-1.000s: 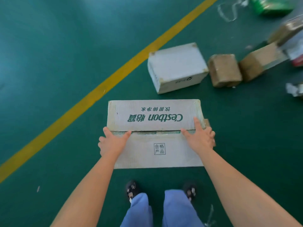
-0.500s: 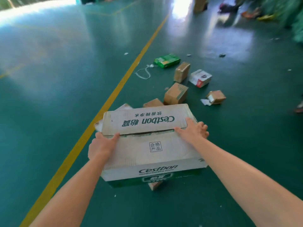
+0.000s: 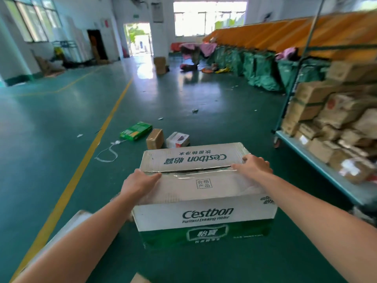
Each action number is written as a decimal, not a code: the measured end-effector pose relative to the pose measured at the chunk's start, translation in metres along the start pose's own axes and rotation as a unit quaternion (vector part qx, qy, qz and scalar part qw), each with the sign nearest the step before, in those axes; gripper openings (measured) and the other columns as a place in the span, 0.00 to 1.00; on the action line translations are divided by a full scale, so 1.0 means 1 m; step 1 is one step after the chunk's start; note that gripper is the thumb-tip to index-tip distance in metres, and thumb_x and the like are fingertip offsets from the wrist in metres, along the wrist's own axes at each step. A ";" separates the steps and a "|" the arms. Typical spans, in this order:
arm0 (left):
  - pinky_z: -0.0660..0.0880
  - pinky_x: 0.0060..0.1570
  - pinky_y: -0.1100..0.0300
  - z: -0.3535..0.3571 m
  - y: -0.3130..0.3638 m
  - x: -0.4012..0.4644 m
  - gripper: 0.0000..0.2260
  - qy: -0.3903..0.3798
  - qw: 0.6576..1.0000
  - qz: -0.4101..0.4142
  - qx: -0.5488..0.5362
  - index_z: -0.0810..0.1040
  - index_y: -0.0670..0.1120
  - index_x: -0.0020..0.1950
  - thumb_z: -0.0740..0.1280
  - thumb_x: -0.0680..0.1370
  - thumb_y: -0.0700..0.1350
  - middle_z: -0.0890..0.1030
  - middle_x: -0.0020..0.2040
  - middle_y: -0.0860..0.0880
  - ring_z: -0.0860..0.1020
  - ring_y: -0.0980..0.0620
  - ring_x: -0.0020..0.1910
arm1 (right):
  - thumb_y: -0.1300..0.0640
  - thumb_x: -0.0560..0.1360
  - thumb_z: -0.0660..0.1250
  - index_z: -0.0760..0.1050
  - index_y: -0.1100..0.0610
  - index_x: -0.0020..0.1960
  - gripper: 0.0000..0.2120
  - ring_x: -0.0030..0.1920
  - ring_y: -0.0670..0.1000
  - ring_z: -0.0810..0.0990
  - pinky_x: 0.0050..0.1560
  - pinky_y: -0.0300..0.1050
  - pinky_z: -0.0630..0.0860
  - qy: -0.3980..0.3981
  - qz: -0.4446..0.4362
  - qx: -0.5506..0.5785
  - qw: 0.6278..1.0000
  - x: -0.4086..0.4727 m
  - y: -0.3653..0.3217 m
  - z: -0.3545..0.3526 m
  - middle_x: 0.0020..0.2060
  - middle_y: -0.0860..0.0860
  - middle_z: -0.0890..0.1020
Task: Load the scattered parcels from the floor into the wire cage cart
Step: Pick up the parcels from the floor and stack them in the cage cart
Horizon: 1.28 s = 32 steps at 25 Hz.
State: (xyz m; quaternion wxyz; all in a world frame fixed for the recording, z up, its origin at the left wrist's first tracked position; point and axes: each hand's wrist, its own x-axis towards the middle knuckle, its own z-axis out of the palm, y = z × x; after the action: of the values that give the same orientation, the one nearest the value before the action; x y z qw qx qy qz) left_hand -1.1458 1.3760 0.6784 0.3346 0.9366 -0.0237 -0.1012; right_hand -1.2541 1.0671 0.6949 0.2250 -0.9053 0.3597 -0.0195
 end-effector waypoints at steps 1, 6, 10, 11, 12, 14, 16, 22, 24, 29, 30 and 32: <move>0.71 0.34 0.60 0.007 0.027 0.019 0.17 -0.017 1.000 0.018 0.013 0.78 0.47 0.45 0.67 0.74 0.62 0.79 0.39 0.50 0.77 0.51 0.36 | 0.35 0.72 0.65 0.73 0.50 0.63 0.26 0.61 0.57 0.72 0.58 0.48 0.73 0.011 0.012 0.003 1.000 0.017 0.008 -0.013 0.61 0.53 0.76; 0.74 0.45 0.57 0.055 0.164 0.126 0.27 -0.041 0.988 0.135 0.069 0.78 0.42 0.55 0.66 0.73 0.65 0.82 0.50 0.46 0.80 0.45 0.48 | 0.36 0.72 0.65 0.74 0.51 0.54 0.21 0.52 0.55 0.77 0.50 0.45 0.75 0.083 0.076 0.021 0.993 0.102 0.046 -0.084 0.53 0.52 0.78; 0.72 0.52 0.56 0.099 0.291 0.174 0.31 -0.047 0.971 0.211 0.099 0.69 0.42 0.65 0.64 0.74 0.65 0.78 0.60 0.44 0.77 0.43 0.58 | 0.35 0.71 0.65 0.73 0.50 0.53 0.21 0.54 0.57 0.77 0.52 0.47 0.74 0.159 0.147 0.026 0.976 0.156 0.087 -0.142 0.54 0.53 0.79; 0.72 0.51 0.55 0.111 0.320 0.181 0.31 -0.050 0.967 0.228 0.104 0.68 0.42 0.65 0.63 0.74 0.65 0.78 0.60 0.44 0.76 0.43 0.58 | 0.36 0.72 0.65 0.73 0.51 0.54 0.21 0.54 0.57 0.77 0.50 0.45 0.73 0.168 0.161 0.022 0.972 0.165 0.100 -0.156 0.55 0.53 0.79; 0.72 0.50 0.56 0.127 0.352 0.189 0.31 -0.055 0.961 0.249 0.107 0.68 0.43 0.65 0.63 0.74 0.65 0.78 0.60 0.44 0.76 0.43 0.58 | 0.37 0.73 0.65 0.74 0.52 0.56 0.21 0.54 0.56 0.78 0.47 0.44 0.72 0.180 0.175 0.018 0.968 0.177 0.116 -0.171 0.55 0.53 0.79; 0.75 0.53 0.54 0.158 0.411 0.200 0.30 -0.067 0.949 0.284 0.118 0.68 0.45 0.64 0.63 0.73 0.66 0.78 0.59 0.45 0.77 0.43 0.56 | 0.37 0.73 0.66 0.74 0.52 0.56 0.22 0.54 0.56 0.78 0.48 0.45 0.74 0.201 0.205 0.013 0.958 0.198 0.151 -0.197 0.54 0.53 0.79; 0.76 0.53 0.52 0.191 0.468 0.207 0.29 -0.082 0.933 0.325 0.129 0.68 0.47 0.64 0.62 0.73 0.67 0.78 0.58 0.46 0.77 0.43 0.56 | 0.36 0.71 0.66 0.75 0.51 0.54 0.21 0.53 0.56 0.78 0.50 0.47 0.76 0.216 0.222 0.027 0.950 0.223 0.190 -0.221 0.53 0.52 0.80; 0.76 0.54 0.52 0.297 0.628 0.212 0.26 -0.096 0.908 0.376 0.159 0.69 0.52 0.64 0.58 0.74 0.67 0.79 0.58 0.47 0.77 0.44 0.55 | 0.31 0.66 0.63 0.74 0.49 0.55 0.27 0.54 0.58 0.77 0.54 0.53 0.76 0.251 0.264 0.039 0.931 0.319 0.308 -0.308 0.53 0.53 0.79; 0.76 0.55 0.53 0.327 0.676 0.216 0.26 -0.104 0.905 0.386 0.147 0.69 0.52 0.65 0.59 0.74 0.67 0.78 0.58 0.47 0.77 0.44 0.56 | 0.33 0.69 0.63 0.73 0.49 0.58 0.26 0.56 0.57 0.76 0.55 0.52 0.76 0.269 0.275 0.031 0.922 0.347 0.339 -0.337 0.55 0.53 0.79; 0.75 0.54 0.55 0.408 0.777 0.234 0.24 -0.119 0.890 0.413 0.151 0.69 0.51 0.66 0.59 0.75 0.63 0.78 0.59 0.46 0.76 0.44 0.57 | 0.38 0.74 0.63 0.73 0.52 0.58 0.21 0.53 0.55 0.78 0.47 0.45 0.75 0.272 0.298 0.021 0.915 0.421 0.409 -0.385 0.53 0.52 0.79; 0.75 0.54 0.55 0.426 0.798 0.242 0.24 -0.123 0.887 0.419 0.152 0.69 0.50 0.66 0.59 0.76 0.63 0.78 0.59 0.46 0.76 0.44 0.57 | 0.38 0.74 0.63 0.74 0.53 0.58 0.21 0.52 0.54 0.78 0.44 0.44 0.74 0.272 0.298 0.017 0.915 0.438 0.422 -0.395 0.52 0.52 0.80; 0.74 0.54 0.55 0.462 0.842 0.261 0.24 -0.136 0.878 0.433 0.150 0.69 0.50 0.66 0.59 0.76 0.62 0.78 0.59 0.46 0.76 0.45 0.56 | 0.39 0.75 0.62 0.74 0.54 0.57 0.21 0.49 0.54 0.79 0.36 0.43 0.70 0.275 0.304 0.015 0.912 0.478 0.448 -0.413 0.50 0.52 0.80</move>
State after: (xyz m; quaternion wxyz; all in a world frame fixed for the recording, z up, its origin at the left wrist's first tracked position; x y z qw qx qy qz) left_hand -0.9661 0.4069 0.8153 0.1942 0.8489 -0.4869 -0.0677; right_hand -1.2698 0.3027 0.8168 0.1259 -0.7076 0.6648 -0.2038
